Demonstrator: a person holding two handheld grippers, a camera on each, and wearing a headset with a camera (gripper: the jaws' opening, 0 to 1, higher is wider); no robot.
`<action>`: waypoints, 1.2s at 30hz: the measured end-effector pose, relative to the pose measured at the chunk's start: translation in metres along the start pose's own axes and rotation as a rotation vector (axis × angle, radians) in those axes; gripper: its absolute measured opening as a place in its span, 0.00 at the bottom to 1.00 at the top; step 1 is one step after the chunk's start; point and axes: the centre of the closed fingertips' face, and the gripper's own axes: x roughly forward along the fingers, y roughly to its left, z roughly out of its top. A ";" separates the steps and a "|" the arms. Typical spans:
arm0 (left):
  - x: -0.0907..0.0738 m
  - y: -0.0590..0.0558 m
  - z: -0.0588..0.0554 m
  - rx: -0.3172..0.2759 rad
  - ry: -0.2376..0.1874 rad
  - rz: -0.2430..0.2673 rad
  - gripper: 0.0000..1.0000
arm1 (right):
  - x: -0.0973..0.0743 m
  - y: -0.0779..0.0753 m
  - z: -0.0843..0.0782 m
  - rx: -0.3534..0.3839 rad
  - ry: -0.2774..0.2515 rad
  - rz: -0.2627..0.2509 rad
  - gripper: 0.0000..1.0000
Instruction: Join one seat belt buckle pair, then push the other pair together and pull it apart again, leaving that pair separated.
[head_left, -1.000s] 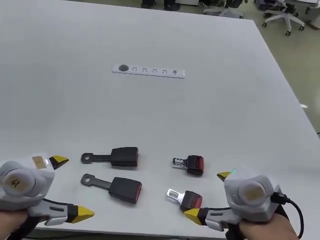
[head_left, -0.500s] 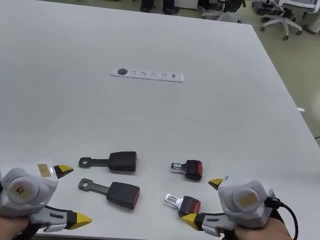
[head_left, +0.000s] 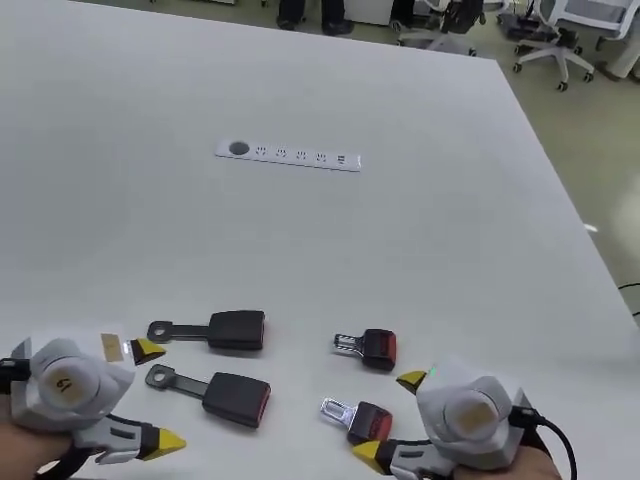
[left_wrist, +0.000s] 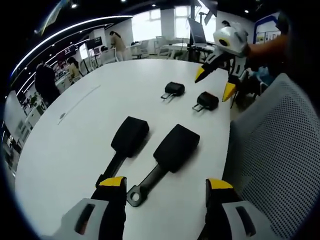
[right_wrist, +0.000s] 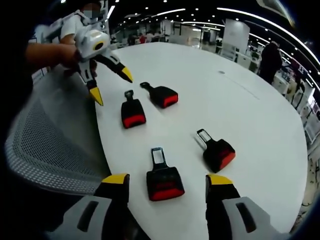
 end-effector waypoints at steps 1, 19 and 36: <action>0.003 -0.002 0.004 0.012 0.003 -0.006 0.65 | 0.001 0.001 0.000 0.000 -0.001 0.002 0.60; 0.039 -0.011 0.032 0.242 0.042 -0.114 0.60 | 0.015 0.007 -0.002 -0.024 0.016 0.035 0.56; 0.058 -0.012 0.025 0.351 0.067 -0.193 0.44 | 0.023 0.002 -0.021 -0.166 0.119 0.105 0.41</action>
